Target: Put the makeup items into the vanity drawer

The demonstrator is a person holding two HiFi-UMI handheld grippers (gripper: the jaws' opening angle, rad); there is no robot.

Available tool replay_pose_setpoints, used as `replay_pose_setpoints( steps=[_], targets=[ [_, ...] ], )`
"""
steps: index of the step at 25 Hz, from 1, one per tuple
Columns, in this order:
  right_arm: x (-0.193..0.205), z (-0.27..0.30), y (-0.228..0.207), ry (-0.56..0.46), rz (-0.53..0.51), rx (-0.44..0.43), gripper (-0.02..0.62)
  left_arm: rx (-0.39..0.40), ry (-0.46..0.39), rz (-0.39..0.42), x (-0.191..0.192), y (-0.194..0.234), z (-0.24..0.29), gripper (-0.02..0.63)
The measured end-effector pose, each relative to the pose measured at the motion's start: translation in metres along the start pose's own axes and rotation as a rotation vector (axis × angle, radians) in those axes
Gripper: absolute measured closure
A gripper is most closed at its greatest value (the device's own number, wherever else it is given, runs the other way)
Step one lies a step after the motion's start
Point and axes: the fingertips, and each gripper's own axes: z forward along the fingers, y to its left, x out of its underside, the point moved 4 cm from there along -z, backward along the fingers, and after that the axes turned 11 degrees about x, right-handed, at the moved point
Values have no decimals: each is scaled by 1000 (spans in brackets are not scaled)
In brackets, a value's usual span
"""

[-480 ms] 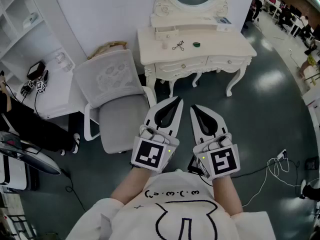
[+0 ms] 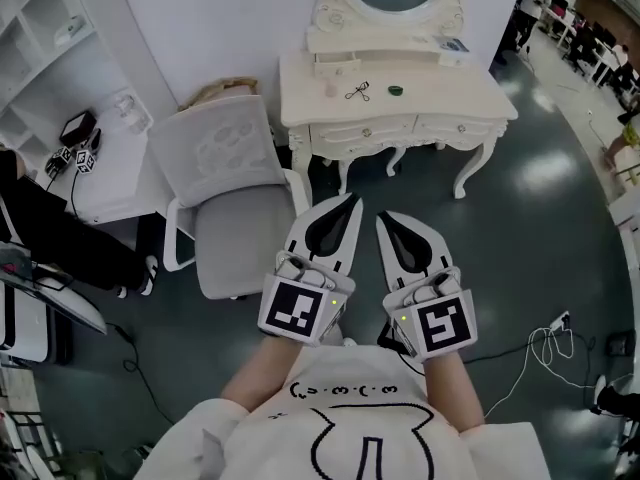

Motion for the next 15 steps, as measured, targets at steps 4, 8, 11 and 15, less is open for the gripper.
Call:
replay_pose_setpoints(
  steps=[4,8,11,15],
  targets=[
    [3,2,-12,-11,9,-4,584,0,-5,3,4,0,12,612],
    [8,13,-26,-5,6,-2,584,1,-10,5,5,9,29,612],
    [12,27,-40,9,9,5,584,1,-15,11,7,20,46,612],
    [19,57,-59,15,10,4,584,2,-2,8,16,45,71,612]
  ],
)
